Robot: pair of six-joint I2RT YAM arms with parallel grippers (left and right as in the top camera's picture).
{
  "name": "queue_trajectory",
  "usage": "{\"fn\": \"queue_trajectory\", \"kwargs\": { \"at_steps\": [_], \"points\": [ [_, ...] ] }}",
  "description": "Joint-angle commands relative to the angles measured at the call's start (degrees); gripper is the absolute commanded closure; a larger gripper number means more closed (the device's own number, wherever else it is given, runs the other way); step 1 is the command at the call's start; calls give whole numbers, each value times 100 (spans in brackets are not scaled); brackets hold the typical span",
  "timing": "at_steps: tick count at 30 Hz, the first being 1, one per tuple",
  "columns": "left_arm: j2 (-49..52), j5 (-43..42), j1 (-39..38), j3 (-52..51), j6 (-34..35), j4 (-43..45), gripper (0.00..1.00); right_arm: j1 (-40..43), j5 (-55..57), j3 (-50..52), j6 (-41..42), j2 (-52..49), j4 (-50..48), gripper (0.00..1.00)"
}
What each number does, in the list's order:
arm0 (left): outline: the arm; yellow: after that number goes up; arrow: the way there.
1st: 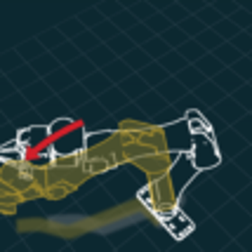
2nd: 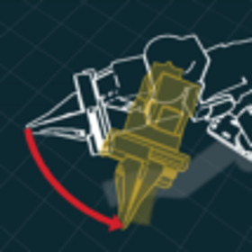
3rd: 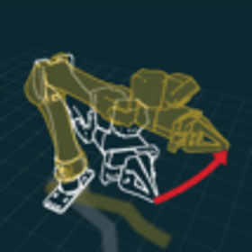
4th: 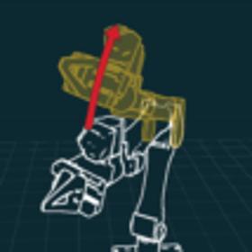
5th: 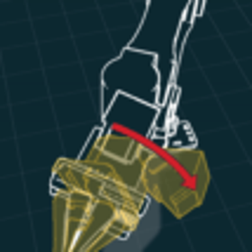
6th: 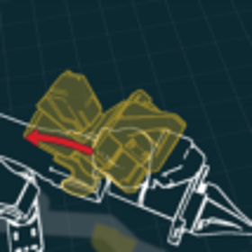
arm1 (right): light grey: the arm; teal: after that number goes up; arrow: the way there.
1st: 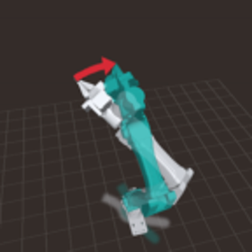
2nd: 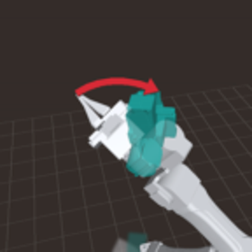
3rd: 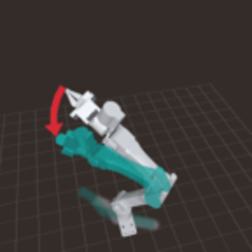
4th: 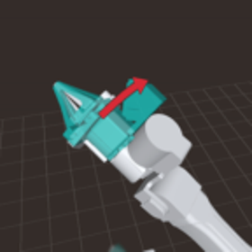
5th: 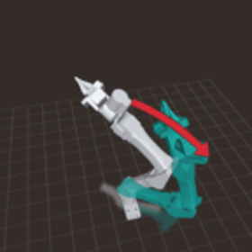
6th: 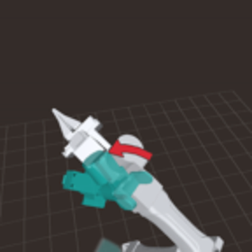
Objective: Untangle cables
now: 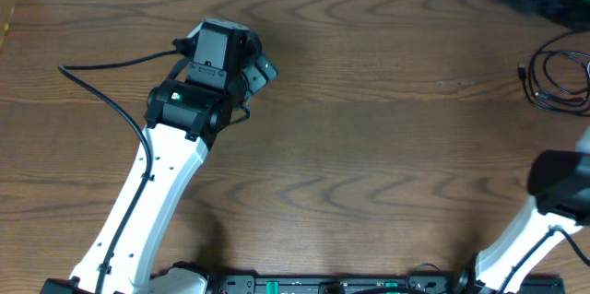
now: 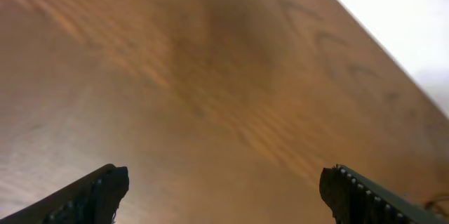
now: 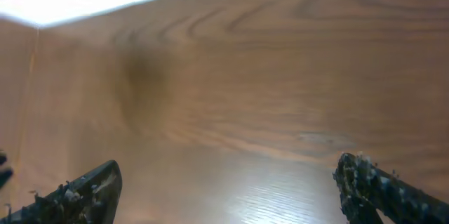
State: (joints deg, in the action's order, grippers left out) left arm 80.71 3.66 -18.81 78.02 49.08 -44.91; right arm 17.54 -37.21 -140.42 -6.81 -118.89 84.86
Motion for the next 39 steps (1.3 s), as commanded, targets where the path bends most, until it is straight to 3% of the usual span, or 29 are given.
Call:
{"fn": "queue_trajectory", "kwargs": {
  "at_steps": [1, 9, 14, 17, 19, 26, 33, 37, 39],
  "points": [
    [63, 197, 24, -85, -59, -142, 7, -730, 920, -48, -168, 225, 22, 1],
    [63, 197, 24, -85, -59, -153, 7, -2197, 3856, -48, 975, 905, 411, 1],
    [63, 197, 24, -85, -59, -153, 7, -2990, 3178, -48, 2190, 1558, 671, 1],
    [63, 197, 24, -85, -59, -153, 7, -3432, 3259, -48, 2061, 1823, 782, 1],
    [63, 197, 24, -85, -59, -153, 7, -3587, 3338, -48, 1401, 2004, 1108, 1],
    [63, 197, 24, -85, -59, -153, 7, -3543, 3746, -22, 2323, 2817, 1244, 1],
    [63, 197, 24, -85, -59, -153, 7, -3493, 4771, 31, 2352, 3442, 1241, 1],
    [63, 197, 24, -85, -59, -153, 7, -3073, 4876, 767, 2352, 3847, 813, 1],
    [63, 197, 24, -85, -59, -153, 7, -2782, 4677, 1878, 2347, 4323, -76, 1]
  ]
}}
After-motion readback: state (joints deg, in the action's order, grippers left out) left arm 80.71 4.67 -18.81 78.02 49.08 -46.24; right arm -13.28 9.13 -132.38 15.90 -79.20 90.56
